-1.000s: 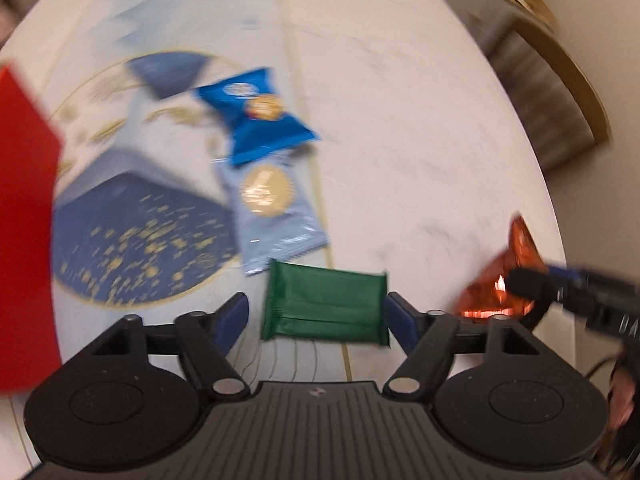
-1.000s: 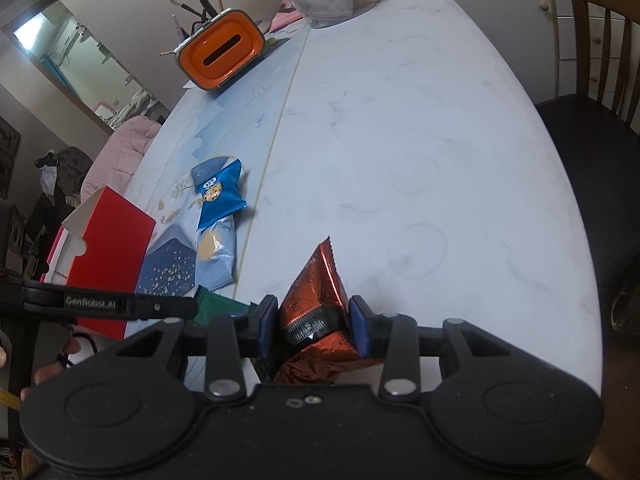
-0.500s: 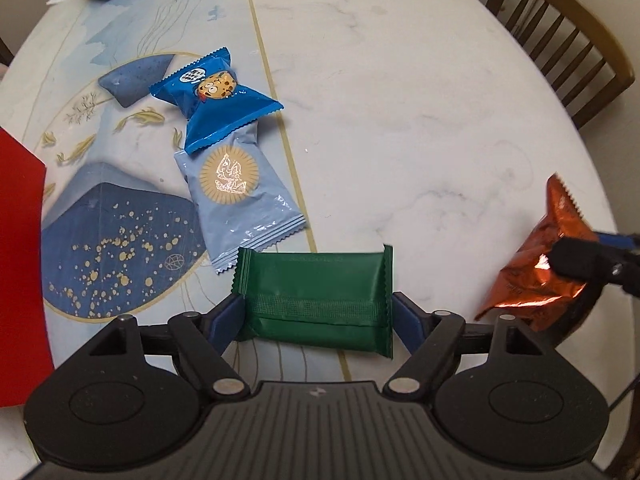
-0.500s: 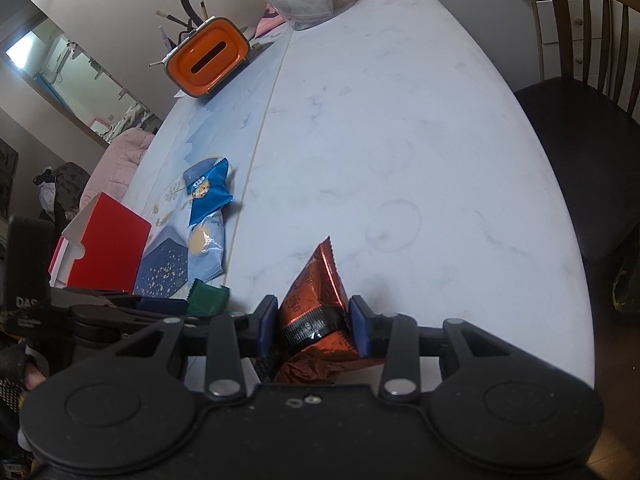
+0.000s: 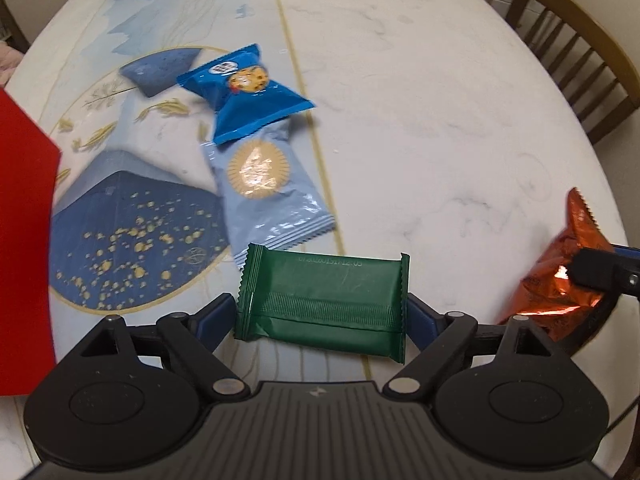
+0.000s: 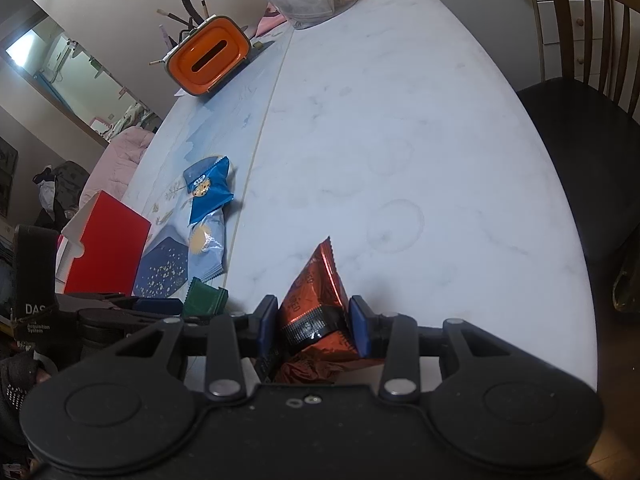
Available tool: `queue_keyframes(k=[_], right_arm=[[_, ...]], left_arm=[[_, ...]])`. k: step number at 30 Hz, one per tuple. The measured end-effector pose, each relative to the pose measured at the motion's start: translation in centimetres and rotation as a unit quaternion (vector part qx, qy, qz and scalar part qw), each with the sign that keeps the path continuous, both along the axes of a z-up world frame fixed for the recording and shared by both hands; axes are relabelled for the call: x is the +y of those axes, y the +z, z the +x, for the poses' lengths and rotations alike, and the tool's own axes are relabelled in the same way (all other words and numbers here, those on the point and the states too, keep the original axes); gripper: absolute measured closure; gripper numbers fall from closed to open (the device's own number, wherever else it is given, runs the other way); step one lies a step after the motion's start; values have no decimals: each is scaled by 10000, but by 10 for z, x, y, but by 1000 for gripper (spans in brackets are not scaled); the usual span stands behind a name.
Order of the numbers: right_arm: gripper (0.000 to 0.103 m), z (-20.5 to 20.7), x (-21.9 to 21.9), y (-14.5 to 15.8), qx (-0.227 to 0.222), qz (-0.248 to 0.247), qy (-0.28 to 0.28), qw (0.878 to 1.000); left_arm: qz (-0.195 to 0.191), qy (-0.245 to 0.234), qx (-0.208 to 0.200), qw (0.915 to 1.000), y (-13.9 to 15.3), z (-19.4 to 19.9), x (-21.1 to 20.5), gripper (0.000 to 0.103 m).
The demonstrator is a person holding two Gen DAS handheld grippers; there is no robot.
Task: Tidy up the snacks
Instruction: 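Close the left gripper on the green packet and lift it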
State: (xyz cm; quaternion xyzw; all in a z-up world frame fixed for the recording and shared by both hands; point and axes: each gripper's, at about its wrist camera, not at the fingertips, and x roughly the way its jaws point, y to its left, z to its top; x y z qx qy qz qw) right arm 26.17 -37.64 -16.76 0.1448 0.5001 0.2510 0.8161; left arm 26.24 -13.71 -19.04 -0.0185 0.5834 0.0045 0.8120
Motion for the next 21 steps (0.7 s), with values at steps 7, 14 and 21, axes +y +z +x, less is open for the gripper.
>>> queue_keyframes(k=[7,14,21], right_arm=[[66,-3,2,2,-11,12,1,10000],[66,-8,7,8,-76,-7,3,10000],[66,-14,19,12,-101,-48,62,9999]], left_arm=[[-593,362,-72,9976,7,-5,25,27],[-1249,847,-57,9885,15,-20,58,39],[-1606,913,-204,9826,25,-28,74,57]])
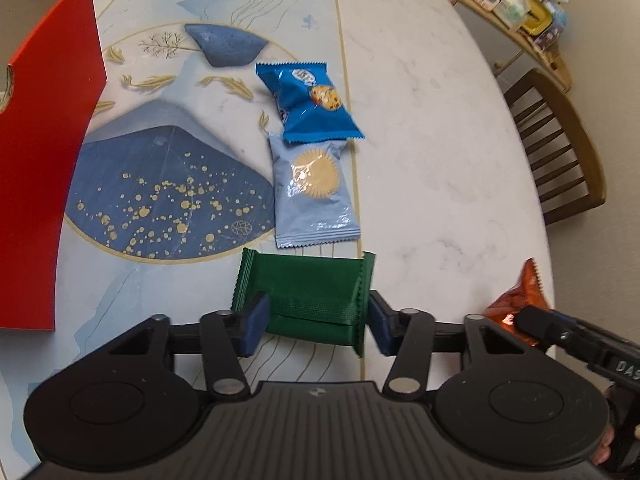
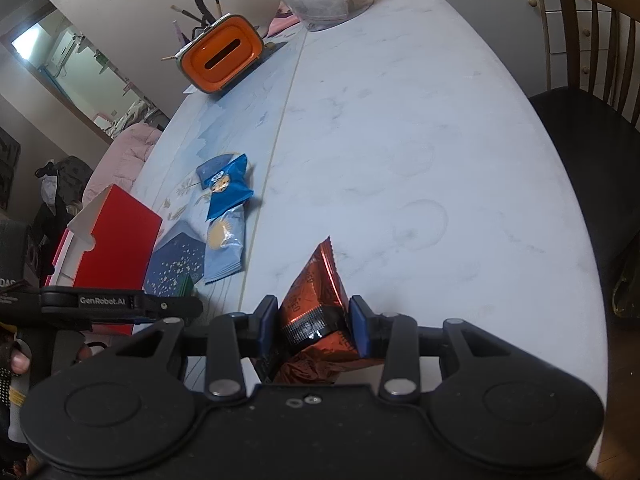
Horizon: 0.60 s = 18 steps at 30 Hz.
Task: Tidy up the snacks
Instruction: 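Close the left gripper on the green packet and lift it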
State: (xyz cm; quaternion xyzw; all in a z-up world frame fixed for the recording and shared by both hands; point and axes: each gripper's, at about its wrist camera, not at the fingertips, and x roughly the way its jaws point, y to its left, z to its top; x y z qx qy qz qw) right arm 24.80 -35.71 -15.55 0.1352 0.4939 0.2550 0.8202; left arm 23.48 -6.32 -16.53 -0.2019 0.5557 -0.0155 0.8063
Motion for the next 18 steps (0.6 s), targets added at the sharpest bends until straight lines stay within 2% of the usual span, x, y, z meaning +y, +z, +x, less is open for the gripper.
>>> queue_keyframes(k=[3,6,13,18], right_arm=[[66,-3,9,4,-46,-17,39,10000],[66,-5,17,9,-95,-34,57,9999],[66,-14,36,17,-190,-108,80,9997],[66,-21,50,20,-222,-139,71,9996]], left_arm=[[-134,40,-65,9999,7,-3,6,65],[-198,113,-71,9997,13,-7,16,68],[-77,296,39,9995,17,-19,50,70],[-173,297,-49,9994,22,-29,73,81]])
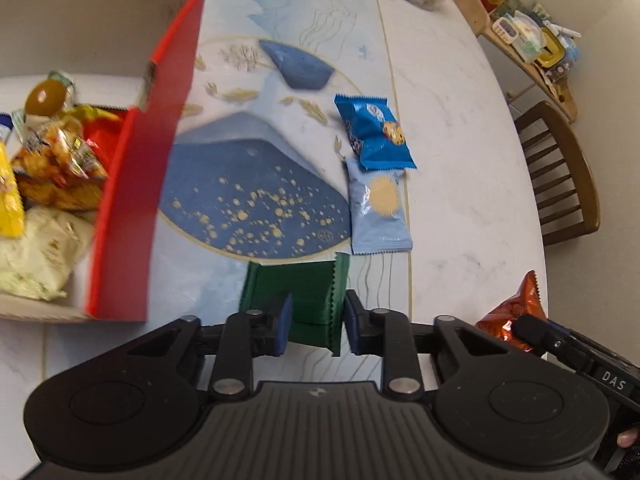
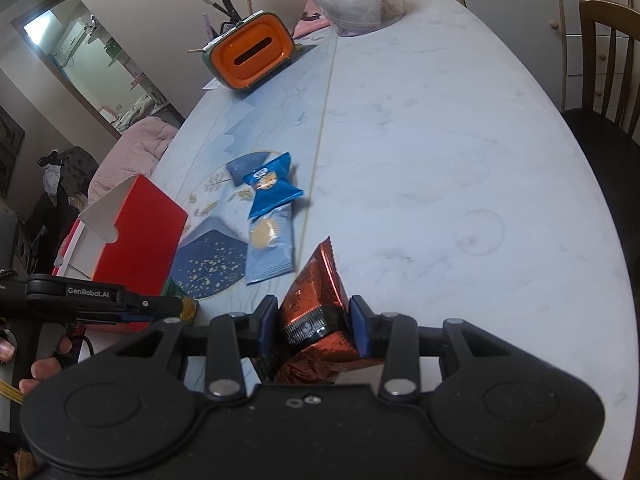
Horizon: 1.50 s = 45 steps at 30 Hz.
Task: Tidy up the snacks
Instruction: 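Close the left gripper on the green packet and lift it, then carry the green packet and red-brown foil candy over the box with both grippers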
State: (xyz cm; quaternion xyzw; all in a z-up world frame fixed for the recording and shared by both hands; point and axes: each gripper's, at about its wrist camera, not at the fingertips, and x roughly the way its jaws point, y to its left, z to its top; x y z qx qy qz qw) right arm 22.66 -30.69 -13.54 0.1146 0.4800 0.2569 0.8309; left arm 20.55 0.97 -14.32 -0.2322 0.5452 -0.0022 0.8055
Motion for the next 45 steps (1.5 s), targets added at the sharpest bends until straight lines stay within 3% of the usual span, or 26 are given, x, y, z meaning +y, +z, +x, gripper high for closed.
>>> queue_keyframes(k=[6,13,23,34,45], right_arm=[[66,-11,21,7,-56,-36,-1,10000],[66,-26,47,23,-233,-76,-6,9997],[66,-47,94,70,-734,-99,197,9971],[66,-48,207,107,-1275,-134,923,9874],[66,-34,321,93,-1374,-420,1565,9772]], left_arm=[[-75,-14,-212,9997,13,-9,12,91],[-181,-110,-359,9991,30,-26,28,91],[-223,-313,-982,9944,92,-53,56,91],[174,157,-1469,9889,129,-79,131,91],[648,720,-1399,9854,116,-90,211,91]])
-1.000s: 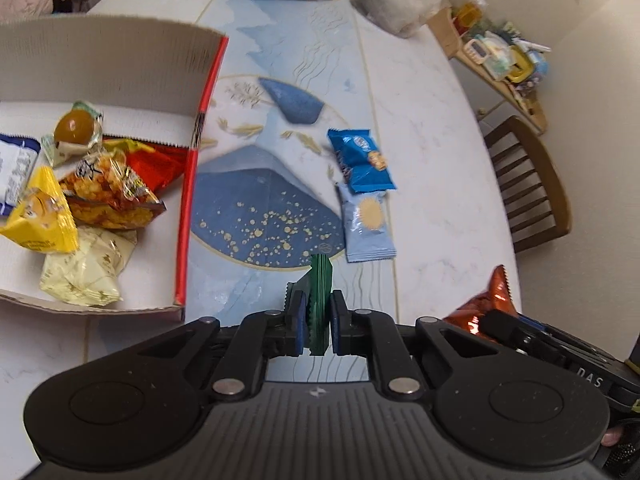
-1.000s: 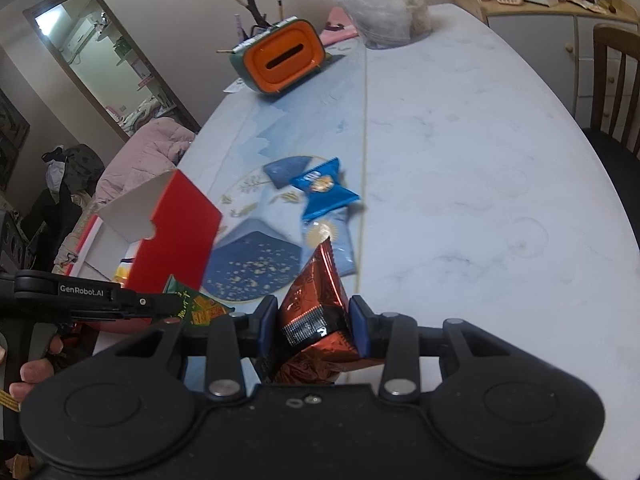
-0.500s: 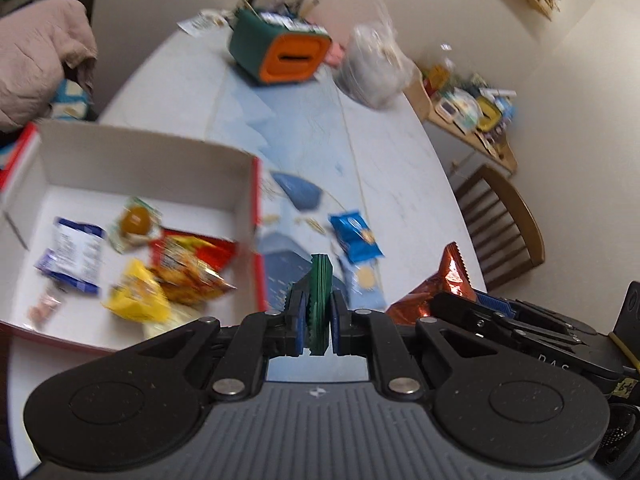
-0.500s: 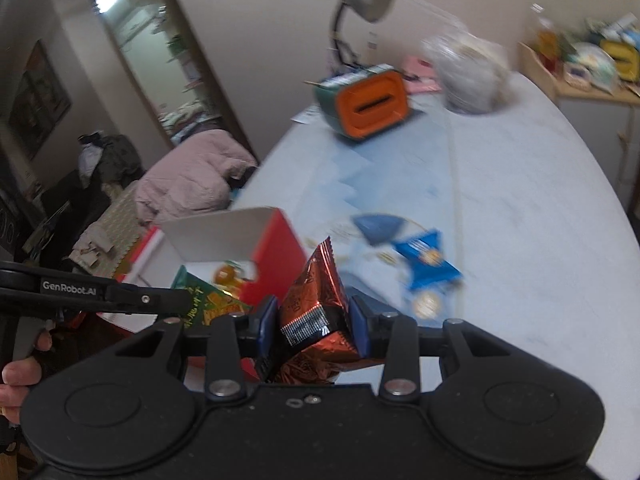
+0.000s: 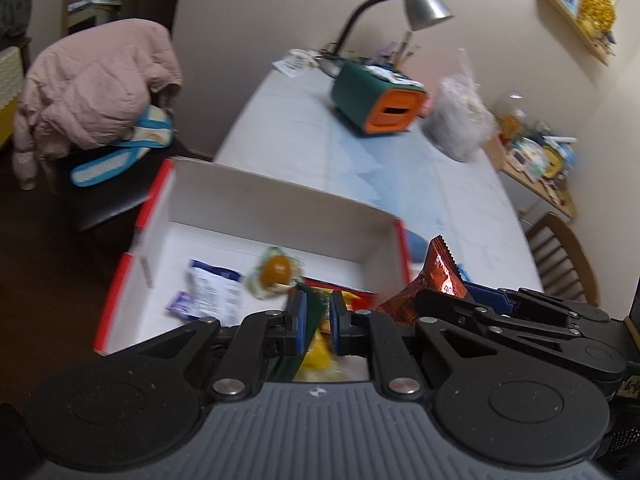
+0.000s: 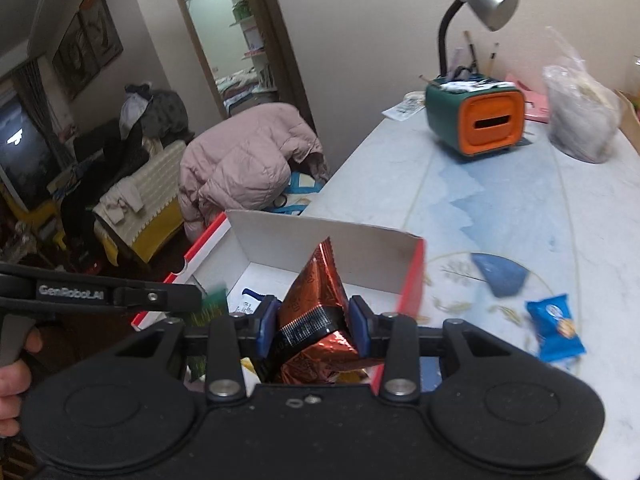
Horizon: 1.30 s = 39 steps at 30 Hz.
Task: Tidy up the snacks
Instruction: 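Carry the green packet and red-brown foil candy over the box with both grippers, then open both grippers to drop the green packet and foil candy into the box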
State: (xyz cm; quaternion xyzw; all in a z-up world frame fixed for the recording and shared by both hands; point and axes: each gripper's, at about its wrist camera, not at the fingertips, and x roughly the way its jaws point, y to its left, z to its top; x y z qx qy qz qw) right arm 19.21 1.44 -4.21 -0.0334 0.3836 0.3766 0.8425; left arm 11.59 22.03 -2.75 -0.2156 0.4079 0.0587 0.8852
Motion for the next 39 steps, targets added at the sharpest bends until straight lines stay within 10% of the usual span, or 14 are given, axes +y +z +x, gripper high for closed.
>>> queue_keyframes(k=[17,27,39], right_arm=[[65,13,61,-64,426,-472,132,9979],[34,7,56,-64,339,-564,82,9978],[23,-7,25,-37,245,-274,-26,9993]], left_arm=[[140,183,622,9978,-58,1,37,91],[214,96,628,9977,-66,-4,28,91],[459,-84,330,9984,-47,-15,11,79]])
